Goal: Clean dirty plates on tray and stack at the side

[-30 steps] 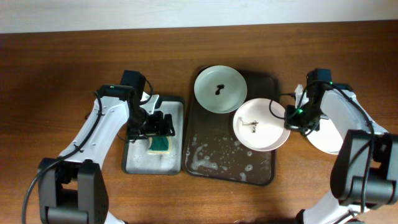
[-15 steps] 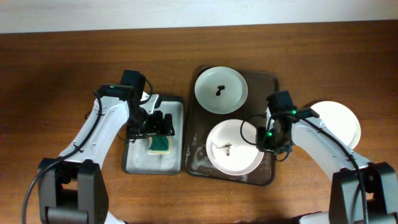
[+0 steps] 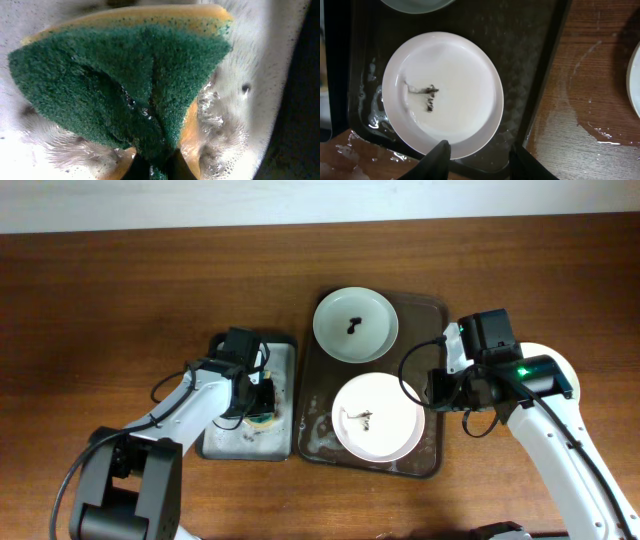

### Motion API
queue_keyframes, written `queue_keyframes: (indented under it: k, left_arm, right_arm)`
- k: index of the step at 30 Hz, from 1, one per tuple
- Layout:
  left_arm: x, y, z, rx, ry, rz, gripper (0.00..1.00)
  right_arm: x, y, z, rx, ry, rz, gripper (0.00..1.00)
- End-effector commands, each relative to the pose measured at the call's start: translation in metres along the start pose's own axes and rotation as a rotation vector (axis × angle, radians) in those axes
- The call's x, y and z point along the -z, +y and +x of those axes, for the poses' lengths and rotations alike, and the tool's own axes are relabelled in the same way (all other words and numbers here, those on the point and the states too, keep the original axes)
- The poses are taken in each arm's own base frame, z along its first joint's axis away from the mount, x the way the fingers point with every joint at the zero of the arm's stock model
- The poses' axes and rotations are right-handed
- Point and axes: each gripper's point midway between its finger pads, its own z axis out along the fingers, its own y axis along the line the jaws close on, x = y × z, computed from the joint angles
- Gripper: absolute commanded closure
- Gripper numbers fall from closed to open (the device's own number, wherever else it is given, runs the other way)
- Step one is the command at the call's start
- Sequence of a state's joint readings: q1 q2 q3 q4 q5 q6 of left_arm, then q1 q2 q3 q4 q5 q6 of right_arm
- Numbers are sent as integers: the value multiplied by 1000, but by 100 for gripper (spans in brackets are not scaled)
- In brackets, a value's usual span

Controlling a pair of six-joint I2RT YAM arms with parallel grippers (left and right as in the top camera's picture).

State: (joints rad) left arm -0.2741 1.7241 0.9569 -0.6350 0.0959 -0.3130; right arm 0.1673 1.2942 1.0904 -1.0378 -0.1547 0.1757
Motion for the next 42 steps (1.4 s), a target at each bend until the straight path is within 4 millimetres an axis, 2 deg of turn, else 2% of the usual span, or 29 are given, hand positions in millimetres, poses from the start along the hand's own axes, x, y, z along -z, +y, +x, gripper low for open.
queue_keyframes:
  k: [1, 2, 4, 5, 7, 10, 12, 14, 15, 16, 19, 21, 22, 24, 25, 27, 29, 31, 34, 35, 36, 37, 38, 39, 41, 42]
  left_arm:
    - [8, 2, 4, 31, 30, -24, 100]
    - [19, -2, -2, 32, 31, -22, 89]
    - [44, -8, -17, 30, 25, -24, 38]
    - [53, -11, -24, 20, 15, -20, 30]
    - [56, -11, -29, -21, 0, -28, 25]
    - [44, 9, -31, -20, -2, -143, 35]
    - [21, 15, -25, -12, 29, -159, 38]
    - [1, 19, -14, 13, 89, -173, 49]
    - [-6, 20, -11, 14, 109, -174, 68]
    - [-12, 18, -10, 16, 122, -160, 100]
    - [-6, 7, -24, 8, 92, -117, 100]
    - [10, 1, -38, 8, 73, -111, 100]
    - [30, -5, -50, 7, 64, -108, 88]
    - [55, -10, -57, 8, 74, -112, 46]
    - [62, -10, -56, 9, 89, -115, 34]
    - [63, -13, -46, 12, 130, -100, 32]
    - [56, -16, -31, 14, 183, -82, 36]
    - [41, -16, -18, 8, 204, -97, 49]
    - [19, 7, 2, 120, 213, -205, 61]
    - [11, 8, 5, 123, 208, -198, 64]
    - [4, 8, 6, 123, 195, -189, 68]
    - [-4, 7, 4, 121, 170, -178, 77]
    - [-7, 7, 2, 120, 155, -171, 93]
    - [-8, 7, 1, 120, 152, -170, 100]
    - [-4, 3, -3, 60, 148, -147, 100]
    - [5, -1, -7, 28, 153, -137, 100]
  right_arm:
    - [4, 1, -2, 16, -12, 2, 60]
    - [4, 1, -2, 16, -11, 2, 60]
    - [4, 1, -2, 15, -11, 2, 60]
    - [4, 1, -2, 15, -11, 2, 60]
    - [4, 1, 0, 15, -4, 3, 60]
    - [4, 1, 0, 14, -1, 4, 60]
    - [4, 1, 1, 14, 0, 4, 60]
    - [4, 0, 2, 13, 6, 5, 60]
    - [4, 0, 2, 13, 7, 5, 60]
    - [4, 0, 2, 13, 6, 5, 60]
    - [4, 0, 2, 13, 6, 5, 60]
    - [4, 0, 2, 12, 8, 6, 60]
    - [4, 0, 4, 12, 12, 6, 60]
    - [4, 0, 4, 11, 14, 6, 60]
    - [4, 0, 4, 11, 14, 6, 60]
    - [4, 0, 4, 11, 14, 6, 60]
    - [4, 0, 4, 11, 14, 7, 60]
    - [4, 0, 5, 11, 16, 7, 60]
    - [4, -1, 8, 9, 29, 9, 60]
    - [5, -1, 9, 8, 32, 10, 60]
    - [5, -1, 9, 8, 33, 10, 60]
    - [5, -1, 9, 8, 32, 10, 60]
    - [5, -1, 9, 8, 32, 10, 60]
    - [5, -1, 9, 8, 33, 9, 60]
    - [4, -1, 9, 8, 33, 11, 59]
    - [3, -3, 9, 7, 37, 18, 59]
